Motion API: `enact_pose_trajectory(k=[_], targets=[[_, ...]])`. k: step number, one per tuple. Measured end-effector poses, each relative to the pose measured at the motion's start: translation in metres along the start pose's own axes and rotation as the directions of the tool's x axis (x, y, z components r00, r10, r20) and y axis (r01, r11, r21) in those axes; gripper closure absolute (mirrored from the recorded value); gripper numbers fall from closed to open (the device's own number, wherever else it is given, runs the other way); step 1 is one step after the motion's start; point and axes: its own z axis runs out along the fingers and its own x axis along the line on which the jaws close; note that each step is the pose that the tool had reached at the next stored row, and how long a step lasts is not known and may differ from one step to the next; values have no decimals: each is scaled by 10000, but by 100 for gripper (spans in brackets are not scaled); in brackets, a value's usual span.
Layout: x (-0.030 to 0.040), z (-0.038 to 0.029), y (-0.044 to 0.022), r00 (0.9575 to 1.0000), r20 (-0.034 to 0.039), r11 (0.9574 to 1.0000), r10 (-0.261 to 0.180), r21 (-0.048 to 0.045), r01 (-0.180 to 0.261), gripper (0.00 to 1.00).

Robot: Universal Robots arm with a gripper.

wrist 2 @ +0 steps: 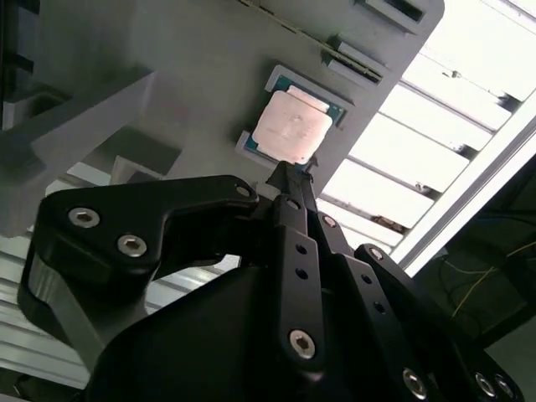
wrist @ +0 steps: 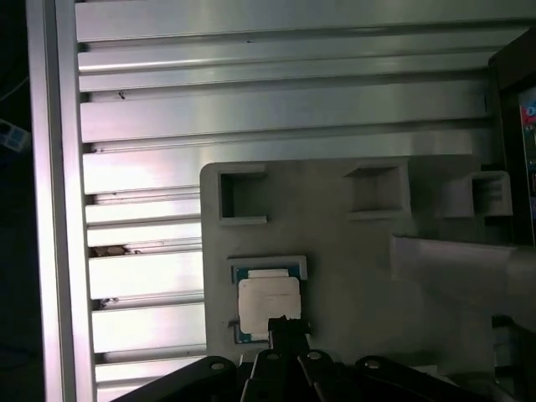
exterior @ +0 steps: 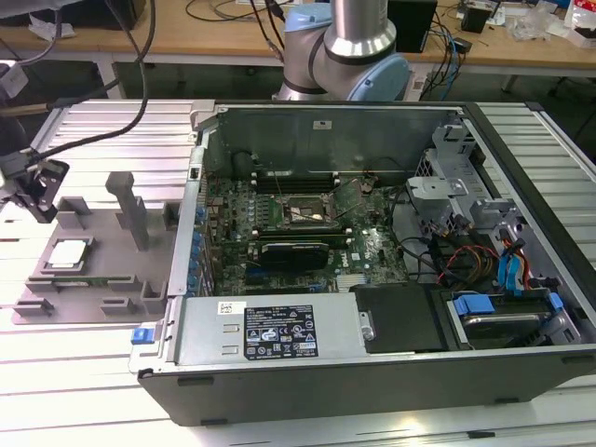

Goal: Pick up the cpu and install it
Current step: 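Pick up the cpu and move it towards the insertion slot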

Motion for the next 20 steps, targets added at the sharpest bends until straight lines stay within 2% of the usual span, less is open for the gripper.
enact_pose_trajectory(k=[4,11,14,20], targets=[[15,80,-11,10000,-2,10000,-3,1,3,89],[70,358,-37,10000,-2,10000,-1,1,1,89],[72,453,-87,10000,-10,10000,-14,0,14,89],[74,485,-90,10000,-18,10000,-15,4,15,89]])
